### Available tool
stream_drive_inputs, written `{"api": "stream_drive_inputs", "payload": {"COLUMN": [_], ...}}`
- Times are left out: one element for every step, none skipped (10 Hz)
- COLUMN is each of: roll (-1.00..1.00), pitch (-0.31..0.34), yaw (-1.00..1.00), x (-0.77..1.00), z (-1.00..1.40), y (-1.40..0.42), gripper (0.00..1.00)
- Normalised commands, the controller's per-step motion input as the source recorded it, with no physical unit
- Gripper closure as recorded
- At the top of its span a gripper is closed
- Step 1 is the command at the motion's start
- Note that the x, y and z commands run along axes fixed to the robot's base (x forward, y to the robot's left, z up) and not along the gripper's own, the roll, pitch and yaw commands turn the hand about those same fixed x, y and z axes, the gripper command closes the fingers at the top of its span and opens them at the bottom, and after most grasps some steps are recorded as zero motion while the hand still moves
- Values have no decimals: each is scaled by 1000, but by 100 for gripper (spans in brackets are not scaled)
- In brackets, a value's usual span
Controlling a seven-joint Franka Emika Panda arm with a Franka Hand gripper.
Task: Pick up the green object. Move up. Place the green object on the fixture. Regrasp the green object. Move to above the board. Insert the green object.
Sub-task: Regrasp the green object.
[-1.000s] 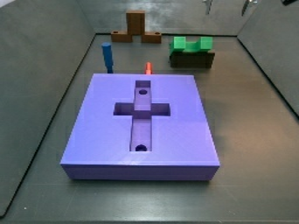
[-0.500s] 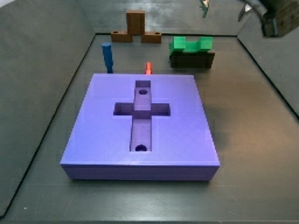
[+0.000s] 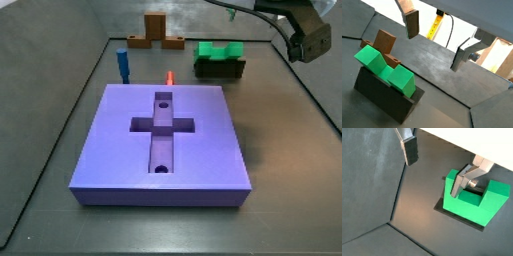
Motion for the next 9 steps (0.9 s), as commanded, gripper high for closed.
{"api": "stream_drive_inputs", "payload": {"roll": [-169,-234,-169,-54,-57,-43,-54,0,0], "pitch": [-203,-374,-306,-234,-37,0,57,111,306], "yaw": [463,794,977,949,869,769,626,446,106], "x": [-114,-123,0,49,229,251,157,266,506], "z": [-254,-246,-274,-314,-403,-566,-540,-451,-323], "y": [0,0,-46,-83,-77,-54,0,0,0], "gripper": [0,0,0,0,0,0,0,0,0]}}
